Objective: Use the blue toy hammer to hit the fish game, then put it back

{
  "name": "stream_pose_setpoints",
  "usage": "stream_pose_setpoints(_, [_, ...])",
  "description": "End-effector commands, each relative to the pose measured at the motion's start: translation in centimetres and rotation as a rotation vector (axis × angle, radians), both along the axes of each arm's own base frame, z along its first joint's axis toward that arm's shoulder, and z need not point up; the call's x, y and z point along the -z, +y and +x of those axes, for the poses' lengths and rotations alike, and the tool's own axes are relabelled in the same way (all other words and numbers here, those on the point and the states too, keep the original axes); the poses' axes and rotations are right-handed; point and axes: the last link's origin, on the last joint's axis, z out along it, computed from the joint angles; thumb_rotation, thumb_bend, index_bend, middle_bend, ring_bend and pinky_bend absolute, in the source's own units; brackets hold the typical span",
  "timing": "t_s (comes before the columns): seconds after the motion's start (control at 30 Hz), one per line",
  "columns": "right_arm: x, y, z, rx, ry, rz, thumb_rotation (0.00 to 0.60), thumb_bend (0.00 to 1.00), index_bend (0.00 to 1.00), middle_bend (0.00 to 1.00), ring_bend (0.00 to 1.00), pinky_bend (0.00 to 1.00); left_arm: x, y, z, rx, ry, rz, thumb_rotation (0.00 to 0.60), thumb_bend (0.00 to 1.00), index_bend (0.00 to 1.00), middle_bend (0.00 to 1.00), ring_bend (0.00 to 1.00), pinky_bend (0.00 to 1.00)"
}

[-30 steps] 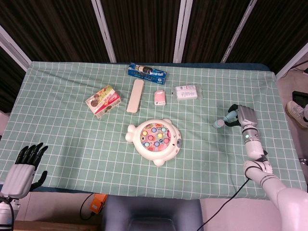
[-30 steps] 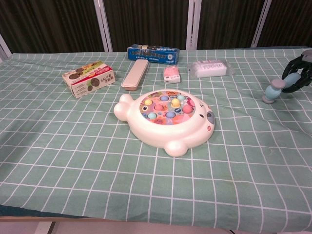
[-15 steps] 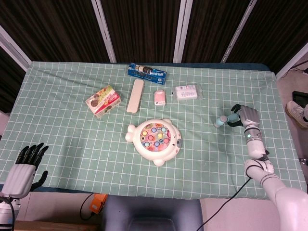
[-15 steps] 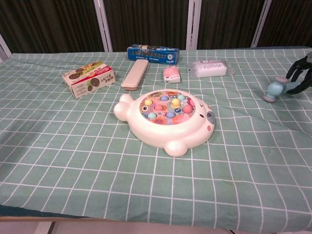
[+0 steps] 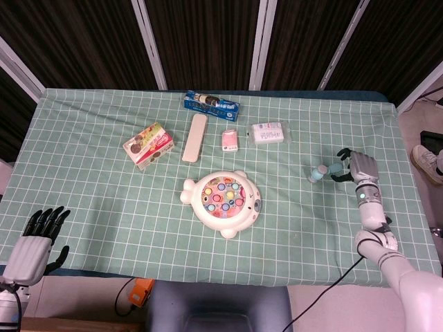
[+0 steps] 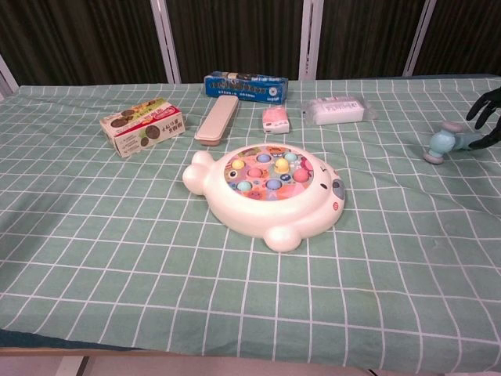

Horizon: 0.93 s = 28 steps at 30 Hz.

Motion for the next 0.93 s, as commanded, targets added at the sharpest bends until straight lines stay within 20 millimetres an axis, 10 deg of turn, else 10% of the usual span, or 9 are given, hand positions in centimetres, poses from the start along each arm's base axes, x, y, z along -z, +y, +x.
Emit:
stream_pose_setpoints(0.03, [-1.0, 0.8, -0.2, -0.032, 0.004, -0.015, 0.6, 0.33, 0.4, 0.43, 0.49, 0.49, 0.0, -0.1, 0.0, 0.003, -0.001, 0.0, 0.6, 0.42, 0.0, 0.05, 0.02, 0.06])
stream_pose_setpoints(0.23, [-3.7, 5.7, 1.5, -0.231, 0.01, -0.055, 0.6, 0.33, 0.23, 0.3, 0.34, 0.37, -0.4, -0.4, 0.2, 0.02, -0.014, 0.013, 0.6, 0.42, 0.0, 0.04, 0.02, 0.06])
stream_pose_setpoints(0.37, [-5.8, 14.8, 4.8, -0.394, 0.05, -0.031, 0.6, 0.32, 0.03, 0.04, 0.04, 0.12, -0.7, -0.7, 0.3, 0.035, -0.027, 0.029, 0.6, 0.41, 0.0, 0.0, 0.0, 0.06])
stream_pose_setpoints(0.57, [-6.7, 26.3, 7.1, -0.418, 0.22, -0.056, 0.6, 0.32, 0.0, 0.0, 0.0, 0.0, -1.4, -1.2, 0.3, 0.055, -0.05, 0.047, 0.6, 0.42, 0.0, 0.0, 0.0, 0.06])
stream_pose_setpoints(0.93, [-6.1, 27.9, 6.6, -0.381, 0.179, -0.076, 0.6, 0.32, 0.0, 0.0, 0.0, 0.0, -2.1, -2.5, 0.4, 0.094, -0.067, 0.059, 0.6, 0.42, 0.0, 0.0, 0.0, 0.06])
